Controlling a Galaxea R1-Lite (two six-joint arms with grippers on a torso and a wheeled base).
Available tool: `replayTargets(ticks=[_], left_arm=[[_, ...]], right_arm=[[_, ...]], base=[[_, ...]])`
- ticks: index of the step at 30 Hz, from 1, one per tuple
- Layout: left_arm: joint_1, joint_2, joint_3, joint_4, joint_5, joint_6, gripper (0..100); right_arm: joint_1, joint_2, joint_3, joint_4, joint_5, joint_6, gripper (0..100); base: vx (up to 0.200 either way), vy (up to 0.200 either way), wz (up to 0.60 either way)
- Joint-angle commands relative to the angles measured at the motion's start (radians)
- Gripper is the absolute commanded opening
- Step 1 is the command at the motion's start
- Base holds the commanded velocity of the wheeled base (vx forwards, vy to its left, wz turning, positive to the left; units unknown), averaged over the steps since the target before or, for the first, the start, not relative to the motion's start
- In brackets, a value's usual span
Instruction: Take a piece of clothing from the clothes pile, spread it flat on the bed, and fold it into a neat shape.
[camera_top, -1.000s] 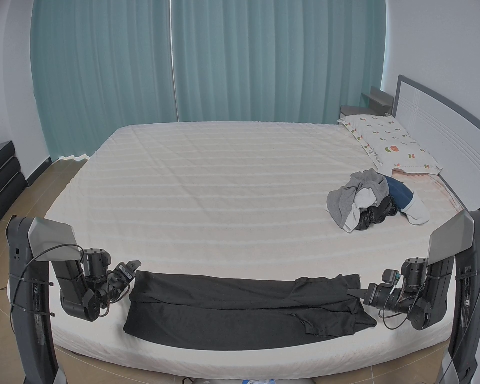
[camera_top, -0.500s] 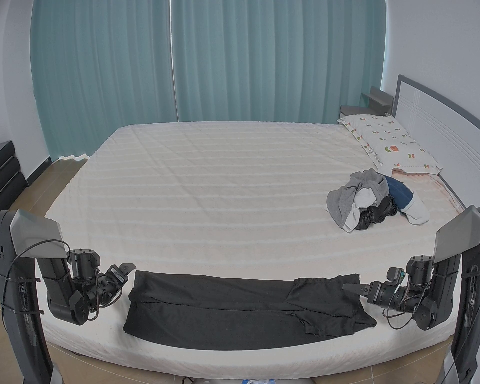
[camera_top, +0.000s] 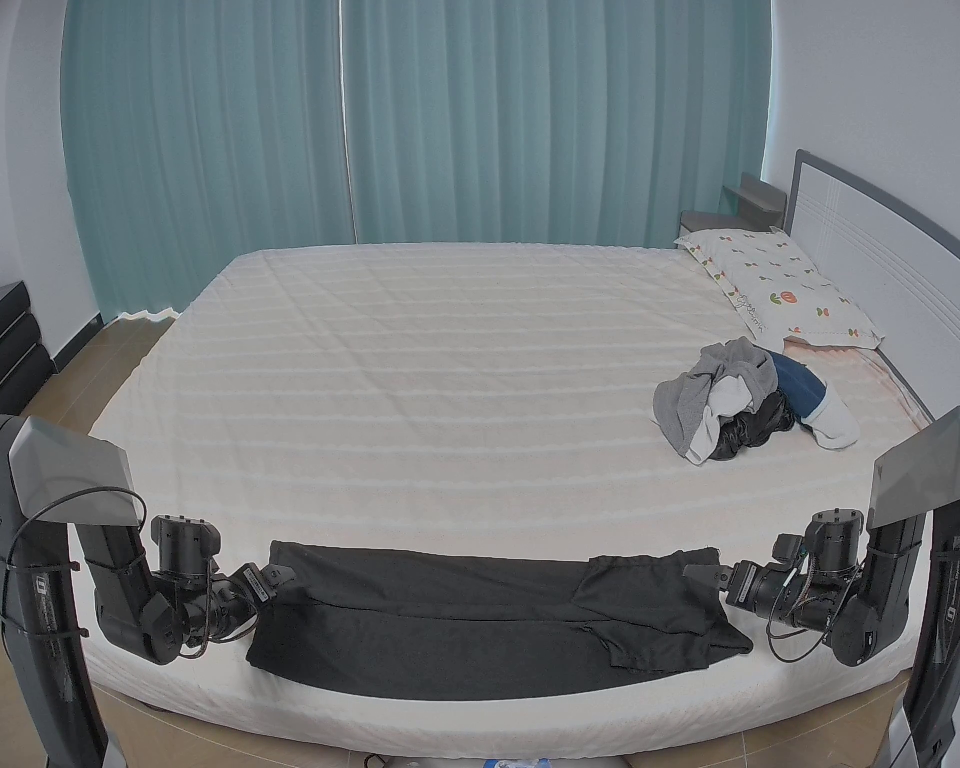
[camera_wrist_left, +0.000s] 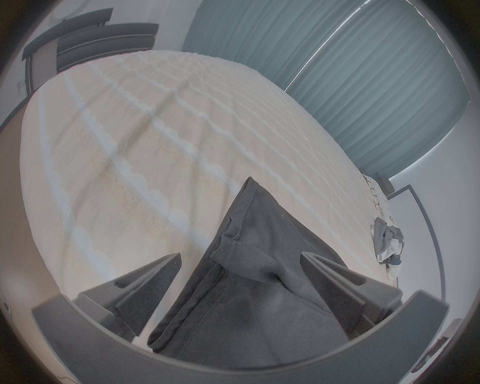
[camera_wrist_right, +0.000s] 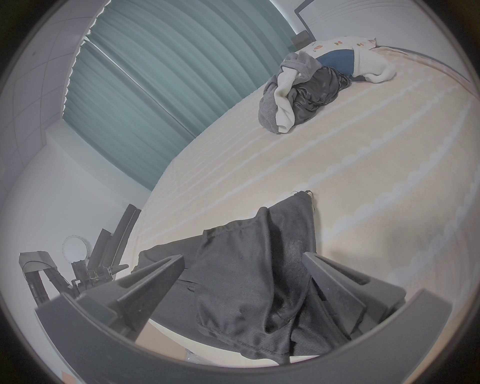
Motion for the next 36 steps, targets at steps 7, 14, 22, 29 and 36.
replayTargets(ticks=[7, 14, 22, 29, 36], left_arm=[[-0.037, 0.085, -0.09, -0.005, 0.095, 0.001, 100], [-0.043, 0.088, -0.114, 0.0, 0.102, -0.005, 0], [-0.042, 0.078, -0.11, -0.005, 0.121, -0.007, 0], [-0.042, 0.022, -0.142, -0.014, 0.142, -0.133, 0], [-0.042, 0.015, -0.144, -0.014, 0.141, -0.145, 0]], right_arm=[[0.059, 0.004, -0.007, 0.028, -0.05, 0.002, 100], [0.143, -0.025, -0.004, 0.064, -0.136, 0.002, 100], [0.154, -0.045, -0.07, 0.216, -0.196, 0.06, 100], [0.234, -0.099, -0.176, 0.459, -0.262, 0.203, 100], [0.224, -0.187, -0.251, 0.667, -0.271, 0.243, 100]], base=[[0.0, 0.0, 0.0], [0.0, 0.0, 0.0], [0.0, 0.0, 0.0], [0.0, 0.0, 0.0], [0.0, 0.0, 0.0]])
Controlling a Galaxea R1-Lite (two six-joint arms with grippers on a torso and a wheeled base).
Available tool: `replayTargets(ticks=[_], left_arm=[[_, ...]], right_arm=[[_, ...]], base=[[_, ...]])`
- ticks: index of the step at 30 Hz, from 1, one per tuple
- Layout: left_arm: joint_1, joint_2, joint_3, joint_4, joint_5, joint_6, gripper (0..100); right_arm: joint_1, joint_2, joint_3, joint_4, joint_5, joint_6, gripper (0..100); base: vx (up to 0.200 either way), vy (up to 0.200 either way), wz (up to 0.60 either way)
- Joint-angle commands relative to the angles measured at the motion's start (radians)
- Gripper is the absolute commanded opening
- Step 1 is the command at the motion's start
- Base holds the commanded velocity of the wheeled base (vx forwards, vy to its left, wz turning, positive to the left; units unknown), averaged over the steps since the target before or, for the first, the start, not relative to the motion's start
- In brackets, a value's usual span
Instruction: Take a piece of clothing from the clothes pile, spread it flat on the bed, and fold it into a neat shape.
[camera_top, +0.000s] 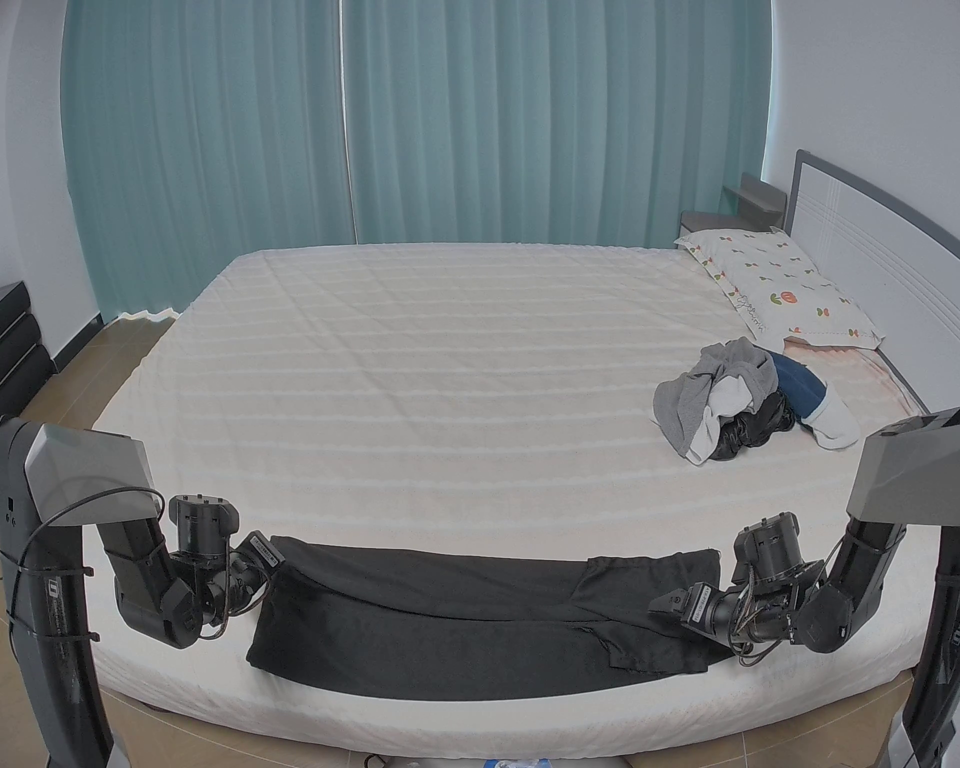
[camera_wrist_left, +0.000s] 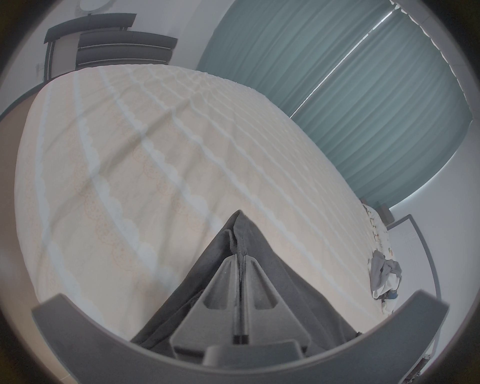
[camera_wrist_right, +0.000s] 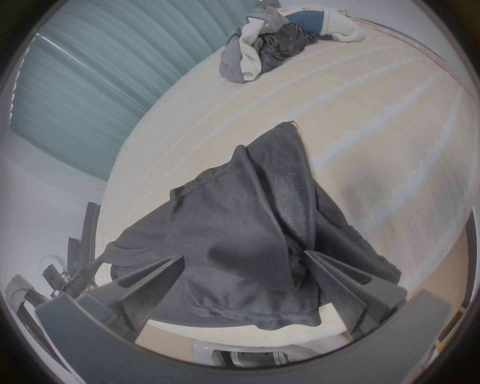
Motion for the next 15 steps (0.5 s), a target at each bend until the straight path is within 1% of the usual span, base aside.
replayTargets(ticks=[1, 4, 6, 8, 10, 15], left_arm=[[0.0, -0.024, -0.006, -0.002, 0.0, -0.014, 0], [-0.002, -0.021, -0.008, -0.002, -0.002, -0.014, 0], [-0.002, -0.018, -0.008, -0.002, -0.002, -0.016, 0], [-0.002, -0.018, -0.008, -0.002, -0.002, -0.016, 0], [-0.002, -0.018, -0.008, -0.002, -0.002, -0.016, 0], [-0.002, -0.016, -0.008, -0.002, -0.002, -0.016, 0]], right_arm=[[0.002, -0.094, -0.063, 0.073, -0.01, 0.02, 100], [-0.006, -0.143, -0.063, 0.104, -0.01, 0.019, 100], [0.01, -0.16, -0.064, 0.151, -0.009, 0.019, 100], [0.02, -0.154, -0.064, 0.165, -0.009, 0.019, 100], [0.045, -0.108, -0.066, 0.179, -0.009, 0.019, 100], [0.05, -0.061, -0.064, 0.182, -0.017, 0.008, 100]], base=[[0.0, 0.0, 0.0], [0.0, 0.0, 0.0], [0.0, 0.0, 0.0], [0.0, 0.0, 0.0], [0.0, 0.0, 0.0], [0.0, 0.0, 0.0]])
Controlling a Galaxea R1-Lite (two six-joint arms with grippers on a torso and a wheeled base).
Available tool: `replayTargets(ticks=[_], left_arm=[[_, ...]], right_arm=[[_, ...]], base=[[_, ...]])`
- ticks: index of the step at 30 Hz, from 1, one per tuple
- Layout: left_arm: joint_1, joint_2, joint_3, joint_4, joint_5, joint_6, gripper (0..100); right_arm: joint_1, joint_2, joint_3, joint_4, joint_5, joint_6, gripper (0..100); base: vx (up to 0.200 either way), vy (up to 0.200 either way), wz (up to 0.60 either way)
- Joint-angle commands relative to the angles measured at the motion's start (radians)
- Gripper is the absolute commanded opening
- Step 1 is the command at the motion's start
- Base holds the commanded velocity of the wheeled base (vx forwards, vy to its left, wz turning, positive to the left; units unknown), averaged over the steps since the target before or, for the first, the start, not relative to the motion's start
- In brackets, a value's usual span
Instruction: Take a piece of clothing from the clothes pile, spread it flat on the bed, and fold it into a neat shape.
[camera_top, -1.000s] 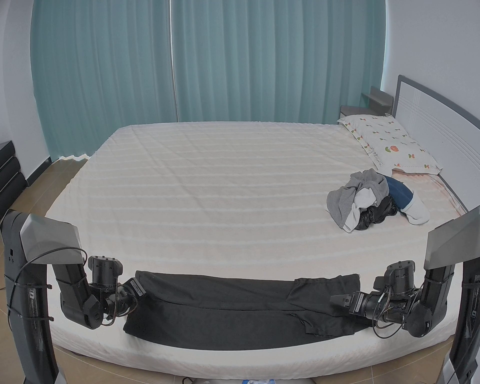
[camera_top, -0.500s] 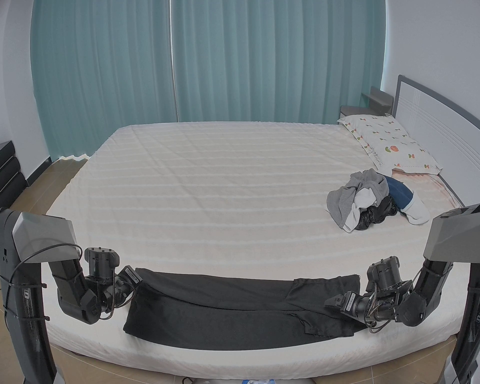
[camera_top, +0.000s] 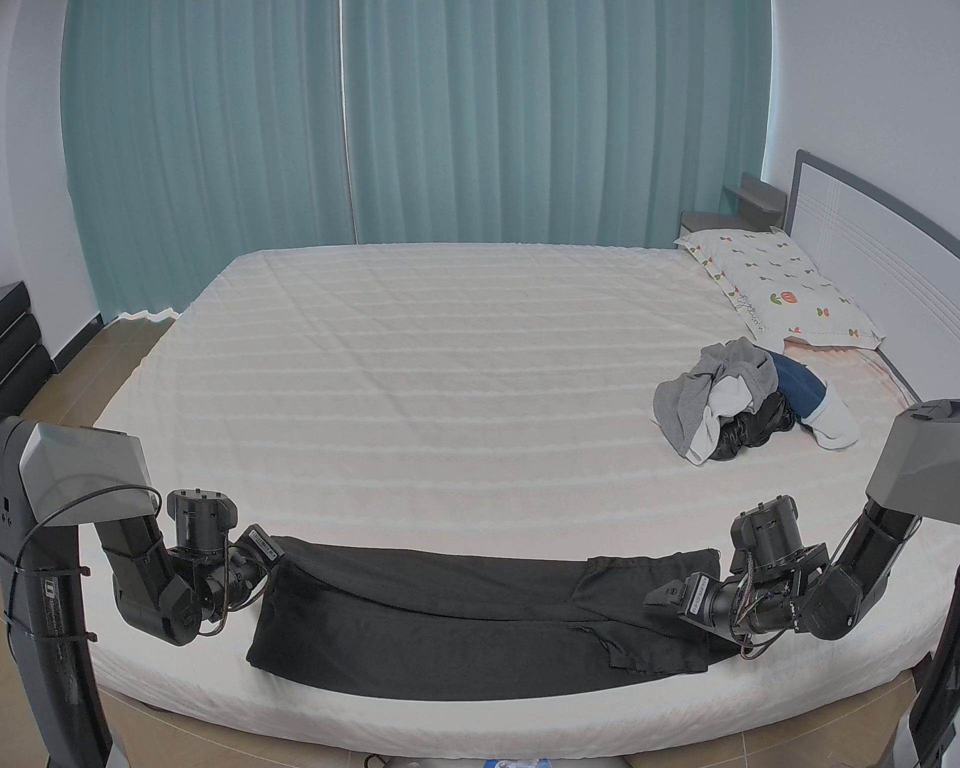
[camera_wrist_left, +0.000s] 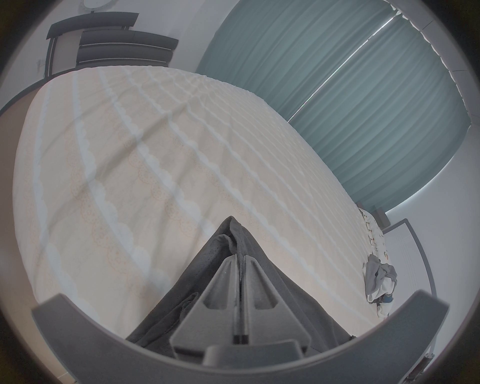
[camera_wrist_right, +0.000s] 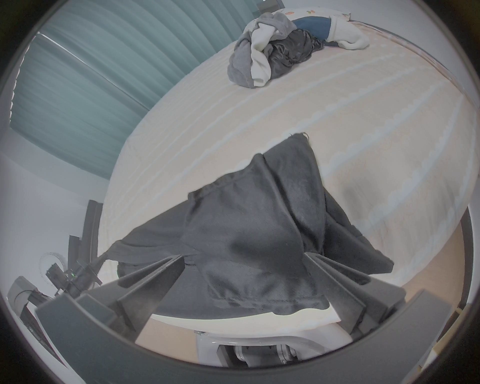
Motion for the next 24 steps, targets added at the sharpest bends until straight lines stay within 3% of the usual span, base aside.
replayTargets(ticks=[1, 16, 24], left_arm=[[0.0, 0.001, 0.0, 0.0, 0.0, 0.0, 0], [-0.002, 0.001, 0.0, 0.0, 0.001, 0.001, 0], [-0.002, 0.001, 0.0, 0.0, 0.001, 0.001, 0]], right_arm=[[0.012, 0.044, -0.002, 0.008, -0.002, -0.005, 100], [0.023, 0.045, -0.002, 0.034, -0.012, -0.005, 100], [0.095, 0.022, 0.012, 0.057, -0.062, -0.006, 100]], base=[[0.0, 0.0, 0.0], [0.0, 0.0, 0.0], [0.0, 0.0, 0.0]])
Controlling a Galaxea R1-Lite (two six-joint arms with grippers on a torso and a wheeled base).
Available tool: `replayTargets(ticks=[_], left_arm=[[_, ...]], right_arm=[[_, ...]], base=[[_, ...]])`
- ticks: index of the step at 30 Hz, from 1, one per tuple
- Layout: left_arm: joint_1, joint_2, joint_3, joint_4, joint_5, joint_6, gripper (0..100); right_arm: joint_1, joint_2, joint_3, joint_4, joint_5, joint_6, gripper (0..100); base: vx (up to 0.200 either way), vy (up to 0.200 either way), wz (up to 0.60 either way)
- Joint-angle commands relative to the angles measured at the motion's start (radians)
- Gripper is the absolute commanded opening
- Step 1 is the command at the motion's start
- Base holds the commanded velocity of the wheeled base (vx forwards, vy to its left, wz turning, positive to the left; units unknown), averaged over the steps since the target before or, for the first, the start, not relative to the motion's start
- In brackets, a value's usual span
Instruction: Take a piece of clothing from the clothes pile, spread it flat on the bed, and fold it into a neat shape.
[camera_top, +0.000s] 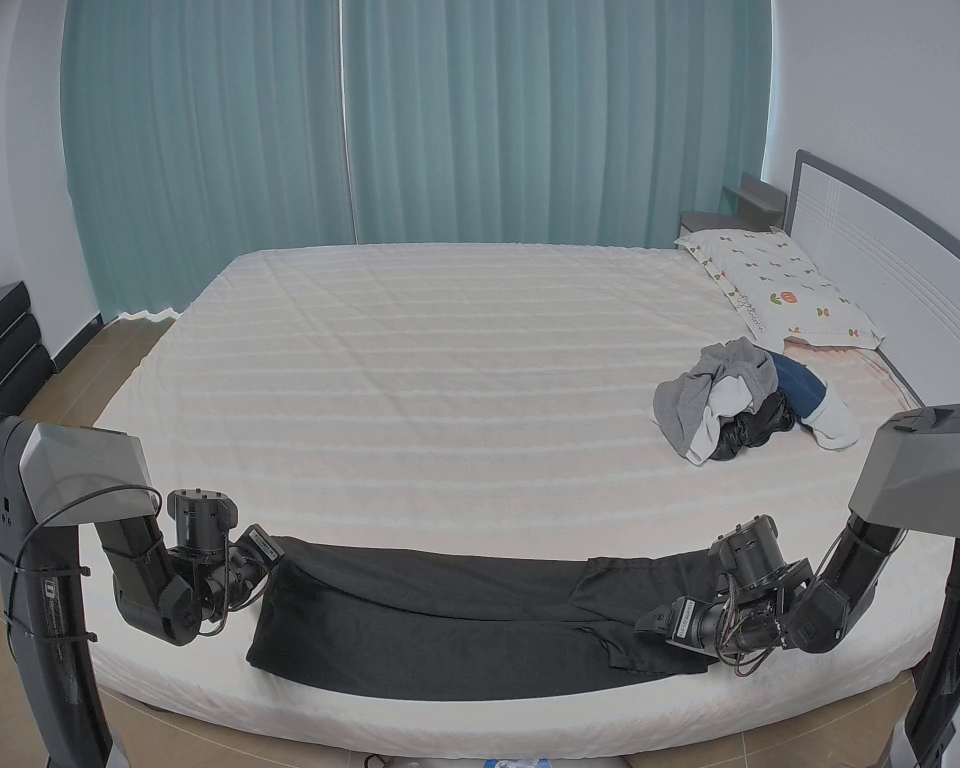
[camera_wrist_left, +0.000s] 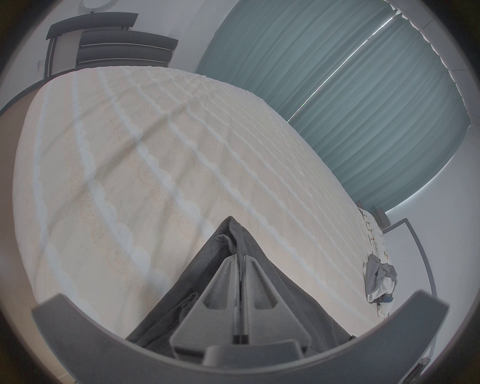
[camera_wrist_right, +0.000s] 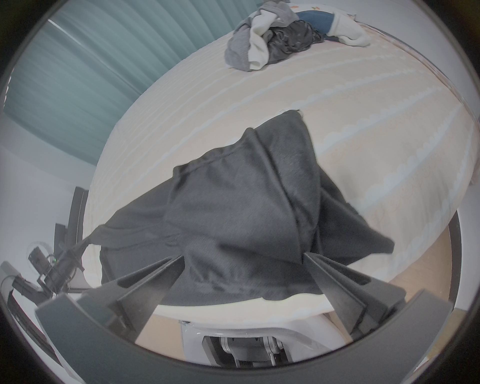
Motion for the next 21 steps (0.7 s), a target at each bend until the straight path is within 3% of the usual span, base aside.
replayTargets(ticks=[1, 20, 21], left_arm=[[0.0, 0.001, 0.0, -0.001, 0.001, -0.001, 0], [-0.002, -0.002, -0.003, -0.002, 0.001, 0.001, 0], [-0.002, -0.002, -0.003, -0.002, 0.002, 0.001, 0]], right_arm=[[0.032, -0.004, 0.011, 0.003, -0.005, 0.0, 100], [-0.043, 0.106, -0.054, -0.066, -0.005, 0.041, 100], [-0.043, 0.106, -0.054, -0.068, -0.005, 0.041, 0]], base=[[0.0, 0.0, 0.0], [0.0, 0.0, 0.0], [0.0, 0.0, 0.0]])
